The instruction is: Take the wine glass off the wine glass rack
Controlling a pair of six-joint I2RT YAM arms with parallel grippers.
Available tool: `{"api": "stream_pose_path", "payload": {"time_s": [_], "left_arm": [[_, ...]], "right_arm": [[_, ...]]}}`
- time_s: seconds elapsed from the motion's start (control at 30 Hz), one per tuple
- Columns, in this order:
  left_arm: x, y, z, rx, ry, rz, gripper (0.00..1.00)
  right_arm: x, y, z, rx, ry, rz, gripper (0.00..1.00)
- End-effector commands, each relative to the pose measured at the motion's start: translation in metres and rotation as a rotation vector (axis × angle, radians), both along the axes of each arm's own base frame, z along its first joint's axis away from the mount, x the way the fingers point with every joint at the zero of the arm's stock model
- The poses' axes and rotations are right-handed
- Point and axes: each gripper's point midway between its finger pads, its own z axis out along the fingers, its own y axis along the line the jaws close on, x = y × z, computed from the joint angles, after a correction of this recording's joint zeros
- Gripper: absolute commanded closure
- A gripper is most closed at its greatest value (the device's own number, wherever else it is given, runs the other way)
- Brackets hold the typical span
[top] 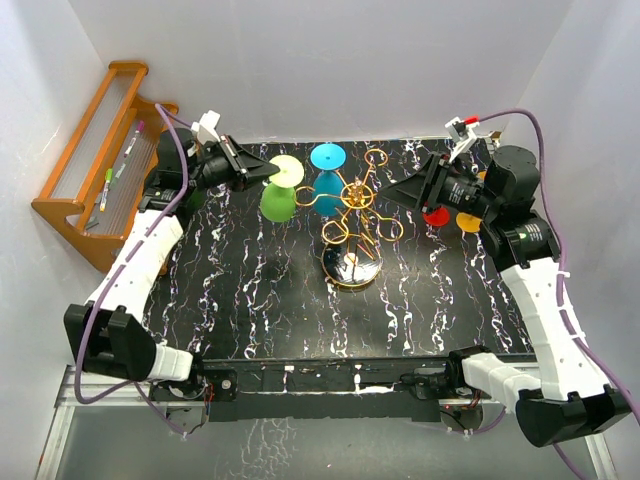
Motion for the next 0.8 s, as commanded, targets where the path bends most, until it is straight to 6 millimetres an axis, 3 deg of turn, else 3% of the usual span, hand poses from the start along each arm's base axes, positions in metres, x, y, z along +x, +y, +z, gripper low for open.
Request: {"api": "stream_pose_path", "payload": {"time_s": [0.0,0.17,0.3,0.57,0.77], "left_arm": [[-0.037,-0.001,0.039,-0.031,-0.131,-0.084,1.00],[-0.075,0.006,0.068,-0.001,-0.262,-0.125,1.00],[-0.107,0.019,0.080,0.093,-0.343,-0.101,1.00],[-0.162,0.041,0.078,0.206,-0.381,-0.052,1.00],[-0.192,0.044,0.074,0.187,-0.418,-0.065,1.00]], "right_arm": [[-0.010,0.010,0.026,0.025,-0.082,0.115,0.64],[-0.024,0.025,0.029,0.025,-0.069,0.254,0.62],[-0.041,0.054,0.034,0.029,-0.063,0.378,0.59],[-0.082,0.132,0.029,-0.022,-0.066,0.537,0.59],[-0.114,0.164,0.026,-0.028,-0.082,0.625,0.59]]}}
